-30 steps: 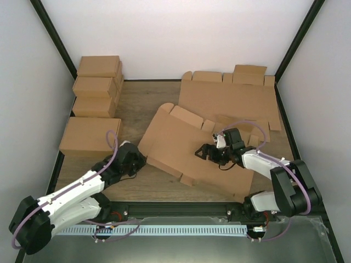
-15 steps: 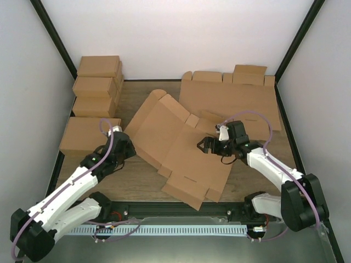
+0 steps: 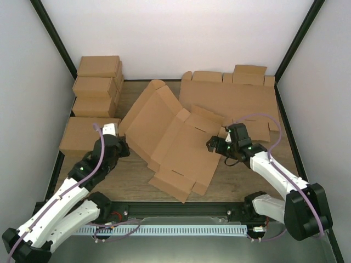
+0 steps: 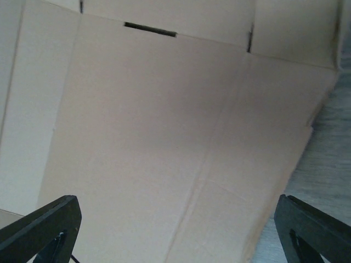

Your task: Fold the paper box

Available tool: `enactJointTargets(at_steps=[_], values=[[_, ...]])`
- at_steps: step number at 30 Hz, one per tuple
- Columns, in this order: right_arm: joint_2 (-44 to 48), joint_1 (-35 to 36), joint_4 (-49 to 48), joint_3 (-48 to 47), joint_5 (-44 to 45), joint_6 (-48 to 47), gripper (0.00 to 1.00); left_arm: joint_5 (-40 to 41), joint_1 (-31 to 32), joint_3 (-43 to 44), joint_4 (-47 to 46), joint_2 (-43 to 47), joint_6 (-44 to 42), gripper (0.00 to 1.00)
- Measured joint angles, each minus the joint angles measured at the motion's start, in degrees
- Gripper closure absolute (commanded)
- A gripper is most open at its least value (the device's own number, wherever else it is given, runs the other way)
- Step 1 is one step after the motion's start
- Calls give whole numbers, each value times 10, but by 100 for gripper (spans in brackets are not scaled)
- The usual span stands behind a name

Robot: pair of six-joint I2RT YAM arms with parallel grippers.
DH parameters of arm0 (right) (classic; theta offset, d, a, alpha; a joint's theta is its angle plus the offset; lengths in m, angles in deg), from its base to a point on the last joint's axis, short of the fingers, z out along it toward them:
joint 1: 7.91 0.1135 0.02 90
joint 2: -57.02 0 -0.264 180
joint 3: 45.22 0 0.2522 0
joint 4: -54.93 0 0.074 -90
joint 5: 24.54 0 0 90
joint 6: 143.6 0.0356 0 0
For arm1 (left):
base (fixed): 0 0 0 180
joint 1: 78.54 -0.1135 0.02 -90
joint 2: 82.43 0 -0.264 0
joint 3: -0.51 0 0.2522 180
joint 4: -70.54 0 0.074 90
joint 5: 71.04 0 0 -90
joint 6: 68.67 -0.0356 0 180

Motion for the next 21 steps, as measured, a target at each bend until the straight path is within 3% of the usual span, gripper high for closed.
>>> enactJointTargets(at_steps=[7,15,21], values=[[-17,0,12,22,34,41,12,-21,0,11,-13,-26,-30,96],[-25,0,25,59,38,79,13,-21,0,11,-16,-28,-39,96],[-11,0,-1,89,-16,82,16,-28,0,17,-16,-32,-43,96]])
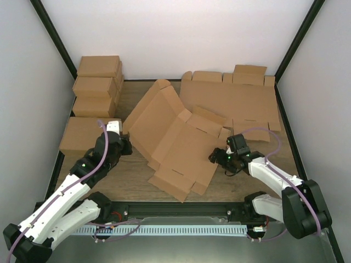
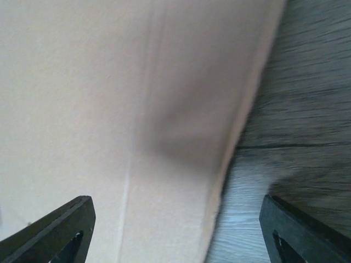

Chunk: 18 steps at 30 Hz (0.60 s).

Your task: Fold the paper box

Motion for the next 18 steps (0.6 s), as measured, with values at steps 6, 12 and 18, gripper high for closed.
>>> enactJointTargets(at_steps=[6,12,18], values=[[-10,0,-36,12,-72,0,30,-9,0,3,-3,0,3,96],[-19,0,-43,12,-99,-1,50,-9,0,3,-3,0,6,95],[0,0,-43,12,-106,-13,67,-11,0,3,-3,-4,7,95]])
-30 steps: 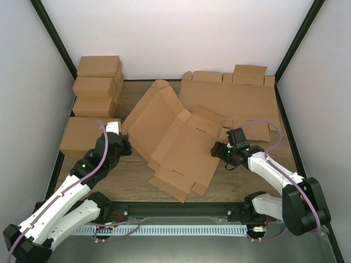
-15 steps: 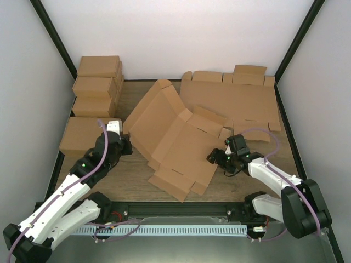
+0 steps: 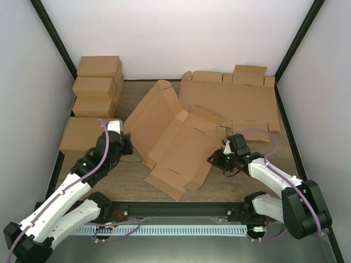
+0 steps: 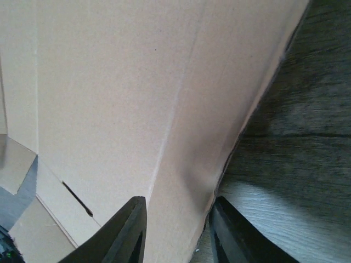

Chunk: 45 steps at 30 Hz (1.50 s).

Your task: Fold the paper box

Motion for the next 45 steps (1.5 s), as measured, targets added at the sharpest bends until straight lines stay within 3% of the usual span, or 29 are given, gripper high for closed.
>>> enactJointTargets(at_steps=[11,21,28,31,33,36,38,40,45], values=[[8,0,-11,0,-21,-5,64,-9,0,0,0,-9,1,94],[-42,0,-55,6,-64,14,66,-15,-2,0,-1,-17,3,93],[-52,0,-63,5,-68,16,97,-15,-2,0,-1,-33,5,91],[-52,0,-54,2,-59,12,99,-15,-2,0,-1,-34,5,89],[-52,0,-36,-10,-50,7,99,-16,-2,0,0,-33,6,77],[-42,0,-3,-37,-30,-11,99,-19,-2,0,2,-31,8,40],[-28,0,20,-59,-21,-31,99,-19,-2,4,10,-28,9,25],[-13,0,51,-95,-14,-60,99,-12,-2,20,29,-25,5,16],[-2,0,120,-205,2,-135,99,16,-2,114,60,-4,-18,13]])
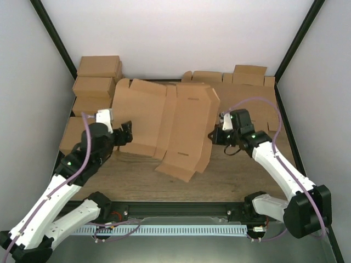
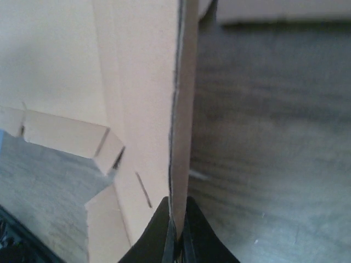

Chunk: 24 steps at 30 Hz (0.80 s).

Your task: Fold the paper box

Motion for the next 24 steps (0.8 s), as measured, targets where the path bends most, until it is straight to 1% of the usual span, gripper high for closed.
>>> enactJointTargets(at_steps=[3,6,9,13,16,19,22,24], values=[[0,0,30,-69,37,-36,99,10,0,48,0,9,-18,13],[5,0,47,-116,63,-60,99,19,0,71,0,17,-33,13],[10,0,65,-161,70,-78,99,21,0,85,5,25,-49,12],[12,0,85,-246,59,-110,99,12,0,108,12,36,-69,11],[9,0,98,-319,15,-139,99,-5,0,136,14,43,-86,10],[-3,0,117,-397,-67,-160,99,-17,0,177,14,46,-99,10],[-4,0,127,-442,-159,-173,99,-23,0,223,21,42,-107,9],[5,0,128,-449,-204,-174,99,-25,0,251,24,39,-109,9]])
